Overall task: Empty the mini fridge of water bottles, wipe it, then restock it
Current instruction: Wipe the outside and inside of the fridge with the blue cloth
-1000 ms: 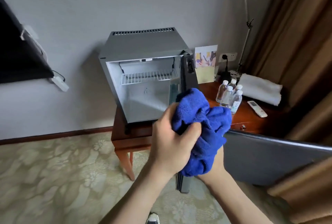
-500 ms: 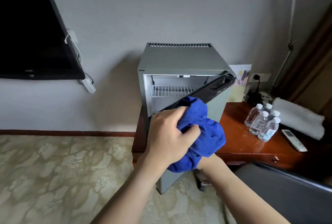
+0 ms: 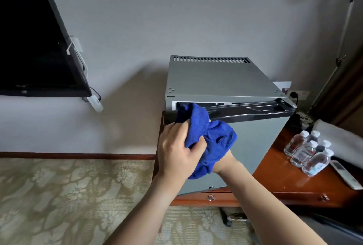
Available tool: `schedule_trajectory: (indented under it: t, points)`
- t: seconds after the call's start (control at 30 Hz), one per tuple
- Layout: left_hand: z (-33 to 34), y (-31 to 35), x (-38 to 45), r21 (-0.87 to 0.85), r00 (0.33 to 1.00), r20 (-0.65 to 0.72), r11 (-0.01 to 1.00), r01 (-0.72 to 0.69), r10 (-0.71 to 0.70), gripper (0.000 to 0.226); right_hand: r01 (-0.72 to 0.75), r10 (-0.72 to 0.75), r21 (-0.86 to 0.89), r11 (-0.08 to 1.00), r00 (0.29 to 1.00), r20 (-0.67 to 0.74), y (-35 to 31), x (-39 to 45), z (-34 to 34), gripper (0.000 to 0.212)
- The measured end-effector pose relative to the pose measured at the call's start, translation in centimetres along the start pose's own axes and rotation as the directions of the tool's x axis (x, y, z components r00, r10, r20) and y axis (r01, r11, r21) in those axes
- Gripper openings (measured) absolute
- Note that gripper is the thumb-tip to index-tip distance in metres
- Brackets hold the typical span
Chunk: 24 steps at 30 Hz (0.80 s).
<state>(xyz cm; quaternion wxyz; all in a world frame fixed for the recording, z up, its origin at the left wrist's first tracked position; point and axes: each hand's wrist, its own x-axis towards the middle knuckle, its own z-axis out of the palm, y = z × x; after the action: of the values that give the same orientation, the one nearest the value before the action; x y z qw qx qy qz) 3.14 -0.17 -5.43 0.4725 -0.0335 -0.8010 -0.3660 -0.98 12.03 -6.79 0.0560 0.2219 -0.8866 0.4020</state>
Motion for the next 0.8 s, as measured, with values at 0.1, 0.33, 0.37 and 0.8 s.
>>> schedule_trajectory:
  t: [0.1,0.33,0.37,0.8]
  points:
    - [1.1,-1.5,2.1,-0.147,0.979,0.089,0.970,0.195,-0.184,0.028,0.035,-0.035,-0.012,0.999,0.999,0.037,-0.5,3.4,0.7,0.025]
    - [3.2,-3.7,4.0,-0.249,0.955,0.129,0.923,0.293,-0.268,0.021,0.091,-0.098,0.077,0.993,0.990,0.100,0.6,5.7,1.5,0.008]
    - [3.4,-3.8,3.9,-0.259,0.955,0.124,0.921,0.292,-0.268,0.020,0.083,-0.091,0.074,0.994,0.990,0.104,0.7,5.8,1.4,0.009]
    - [9.2,5.5,1.4,-0.499,0.911,0.093,0.773,0.392,-0.402,0.020,-0.101,0.156,0.923,0.372,0.987,0.045,3.8,-3.1,-7.9,0.045]
